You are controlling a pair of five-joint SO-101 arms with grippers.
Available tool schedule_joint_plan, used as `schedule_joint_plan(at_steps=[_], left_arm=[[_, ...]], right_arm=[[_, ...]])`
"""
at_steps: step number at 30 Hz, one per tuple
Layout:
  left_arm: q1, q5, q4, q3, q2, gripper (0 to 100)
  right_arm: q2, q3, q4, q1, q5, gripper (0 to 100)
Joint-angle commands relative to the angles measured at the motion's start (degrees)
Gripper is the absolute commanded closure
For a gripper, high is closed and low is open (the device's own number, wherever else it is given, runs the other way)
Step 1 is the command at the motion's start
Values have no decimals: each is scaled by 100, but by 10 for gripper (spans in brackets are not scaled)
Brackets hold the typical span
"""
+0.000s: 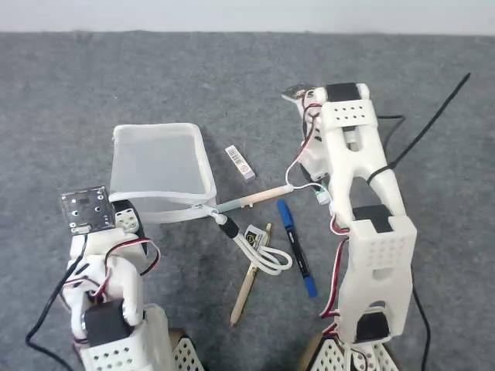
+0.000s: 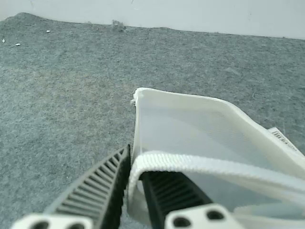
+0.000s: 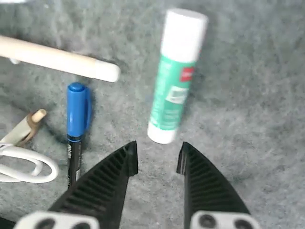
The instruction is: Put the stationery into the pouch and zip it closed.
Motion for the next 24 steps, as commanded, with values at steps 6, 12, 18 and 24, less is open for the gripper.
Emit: schedule_joint_plan(at_steps=[6,12,18,24], left_arm=[[-35,26,-88,-110,-62,988],[-35,26,-88,-110,-62,988],[-35,26,-88,-110,-62,988],[-35,26,-88,-110,-62,988]], right_arm=[[-409,-97,-488,-391,0,864],[-198,-97,-971,-382,0,868],[242,-105,-1393,-365,9,868],[321,-105,-1587,-330,9,868]])
